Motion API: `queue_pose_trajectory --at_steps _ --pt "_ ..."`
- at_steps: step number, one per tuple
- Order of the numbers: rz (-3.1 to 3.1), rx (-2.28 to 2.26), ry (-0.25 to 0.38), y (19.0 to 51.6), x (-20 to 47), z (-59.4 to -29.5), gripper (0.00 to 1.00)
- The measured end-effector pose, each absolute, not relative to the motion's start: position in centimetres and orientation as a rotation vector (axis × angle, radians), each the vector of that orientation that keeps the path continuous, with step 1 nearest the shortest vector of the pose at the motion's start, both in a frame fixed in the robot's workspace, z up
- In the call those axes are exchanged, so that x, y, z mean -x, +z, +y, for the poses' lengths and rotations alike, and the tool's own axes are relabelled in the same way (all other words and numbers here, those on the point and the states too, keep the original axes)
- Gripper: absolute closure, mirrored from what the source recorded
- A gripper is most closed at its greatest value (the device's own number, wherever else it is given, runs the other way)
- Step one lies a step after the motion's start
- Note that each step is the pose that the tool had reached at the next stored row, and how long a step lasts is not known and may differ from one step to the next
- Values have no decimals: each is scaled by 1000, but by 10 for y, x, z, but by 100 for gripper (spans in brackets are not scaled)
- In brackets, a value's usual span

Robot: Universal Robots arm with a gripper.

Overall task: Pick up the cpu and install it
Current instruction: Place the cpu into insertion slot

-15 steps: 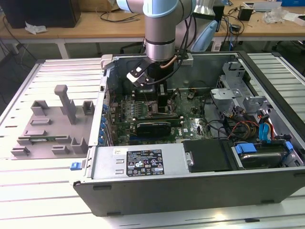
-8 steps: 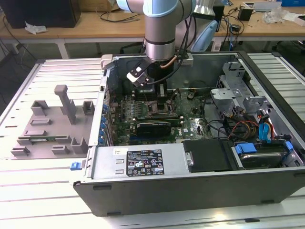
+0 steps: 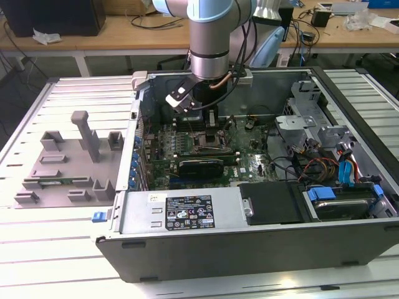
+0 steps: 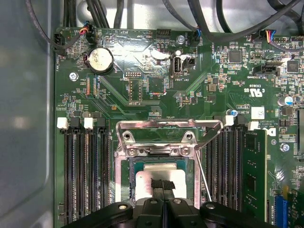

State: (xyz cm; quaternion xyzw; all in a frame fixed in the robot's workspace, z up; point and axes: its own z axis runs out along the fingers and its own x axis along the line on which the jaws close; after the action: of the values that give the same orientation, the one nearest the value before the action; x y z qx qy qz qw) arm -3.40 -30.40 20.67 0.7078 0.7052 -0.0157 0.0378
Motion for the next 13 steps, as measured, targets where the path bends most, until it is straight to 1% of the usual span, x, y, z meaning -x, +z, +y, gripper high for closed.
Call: queue_pose_trajectory --at_steps 11,12,13 --pt "2143 -2192 -49 206 31 -304 90" --pt "2143 -2192 -49 206 31 -304 89" --pt "2143 -2193 -49 206 31 -304 76"
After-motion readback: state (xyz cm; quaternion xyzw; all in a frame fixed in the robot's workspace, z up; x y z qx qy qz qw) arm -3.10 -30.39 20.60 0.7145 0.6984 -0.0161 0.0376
